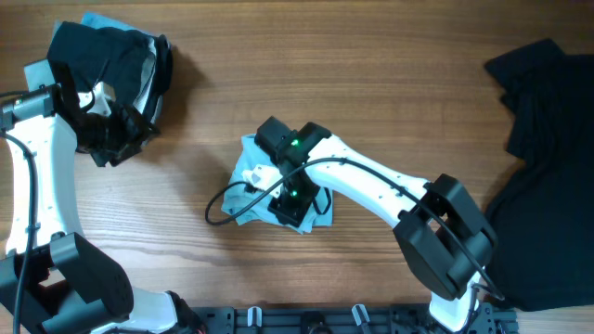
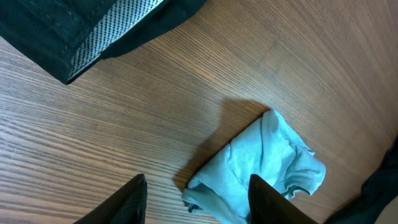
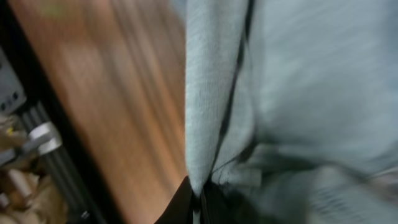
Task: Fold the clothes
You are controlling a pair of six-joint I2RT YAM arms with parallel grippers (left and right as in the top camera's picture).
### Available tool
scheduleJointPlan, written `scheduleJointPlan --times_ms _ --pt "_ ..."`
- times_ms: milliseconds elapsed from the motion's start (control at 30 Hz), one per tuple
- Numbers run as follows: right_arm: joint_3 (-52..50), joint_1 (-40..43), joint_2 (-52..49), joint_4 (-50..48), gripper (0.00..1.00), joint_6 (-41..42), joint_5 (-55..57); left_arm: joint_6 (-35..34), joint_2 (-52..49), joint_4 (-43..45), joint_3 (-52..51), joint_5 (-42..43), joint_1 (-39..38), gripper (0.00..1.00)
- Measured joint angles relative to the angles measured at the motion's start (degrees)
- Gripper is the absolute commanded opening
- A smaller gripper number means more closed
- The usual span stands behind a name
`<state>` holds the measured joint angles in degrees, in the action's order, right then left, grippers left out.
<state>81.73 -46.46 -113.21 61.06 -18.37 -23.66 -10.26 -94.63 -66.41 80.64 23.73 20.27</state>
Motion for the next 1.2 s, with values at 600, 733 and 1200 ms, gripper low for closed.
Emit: scheduleJointPlan --times_ms 600,733,1200 --pt "0.0 -0.2 5.3 -0.5 0.66 15.2 11.9 1.7 0.0 -0.8 0.0 0.3 -0.1 0.66" --pt "0.6 5.3 11.0 -4.9 0.60 23.6 12.4 5.9 0.0 -1.2 0.0 2.5 -1.6 0.68" --pt "1.0 15.9 2.1 -9.5 0.77 37.5 8.5 14.6 -1.4 -1.1 0.0 4.6 -17.4 0.72"
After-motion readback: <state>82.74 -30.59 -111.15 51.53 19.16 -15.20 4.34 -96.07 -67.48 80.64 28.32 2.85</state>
